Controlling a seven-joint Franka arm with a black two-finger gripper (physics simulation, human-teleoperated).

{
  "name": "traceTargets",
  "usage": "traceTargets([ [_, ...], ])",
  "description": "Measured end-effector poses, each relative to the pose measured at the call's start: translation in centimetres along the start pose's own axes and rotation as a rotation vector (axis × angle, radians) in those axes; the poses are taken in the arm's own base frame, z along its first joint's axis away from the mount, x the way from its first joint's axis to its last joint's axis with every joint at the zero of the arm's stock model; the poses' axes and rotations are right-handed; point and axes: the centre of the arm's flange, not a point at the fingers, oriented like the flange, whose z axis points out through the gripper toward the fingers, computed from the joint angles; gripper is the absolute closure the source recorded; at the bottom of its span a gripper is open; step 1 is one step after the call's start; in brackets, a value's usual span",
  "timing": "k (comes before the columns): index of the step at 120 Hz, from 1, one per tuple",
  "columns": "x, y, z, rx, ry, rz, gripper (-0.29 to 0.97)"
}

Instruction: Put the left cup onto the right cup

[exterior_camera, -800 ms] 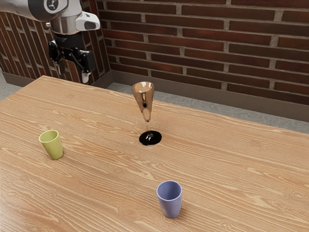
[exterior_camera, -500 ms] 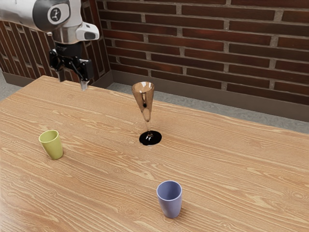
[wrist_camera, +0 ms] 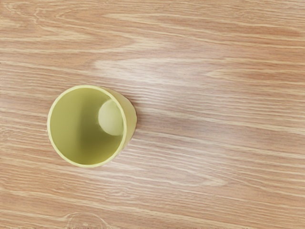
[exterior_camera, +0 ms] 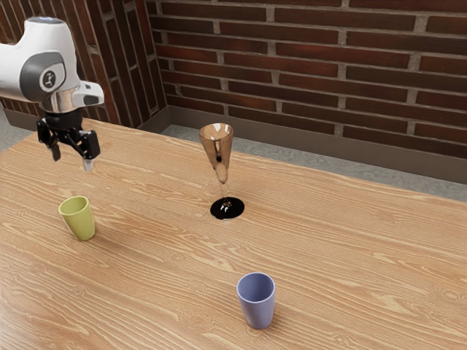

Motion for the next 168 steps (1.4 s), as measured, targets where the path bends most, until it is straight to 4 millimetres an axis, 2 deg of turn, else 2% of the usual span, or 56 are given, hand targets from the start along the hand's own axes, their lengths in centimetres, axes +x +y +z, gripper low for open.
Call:
traceTargets([
  [10, -0.6, -1.8, 1.6, -0.004, 0.004, -0.021, 0.0],
  [20, -0.7, -1.5, 2.7, -0.003, 0.015, -0.007, 0.0],
  [28, -0.4, 0.1, 3.3, -0.001, 0.027, 0.031, 0.0],
  [53, 0.9, 7.5, 3.7, 0.007, 0.079, 0.183, 0.0],
  [63, 1.2, 8.9, 3.6, 0.01, 0.095, 0.215, 0.0],
  [74, 1.4, 9.4, 3.5, 0.011, 0.106, 0.229, 0.0],
  [99, 1.0, 7.9, 3.8, 0.009, 0.111, 0.207, 0.0],
  [118, -2.0, 4.0, 5.6, -0.011, 0.091, 0.13, 0.0],
  [126, -2.5, 3.5, 6.0, -0.013, 0.089, 0.116, 0.0],
  [142, -2.5, 3.5, 6.9, -0.012, 0.084, 0.11, 0.0],
  [168, -1.8, 1.1, 9.3, 0.0, 0.072, 0.062, 0.0],
])
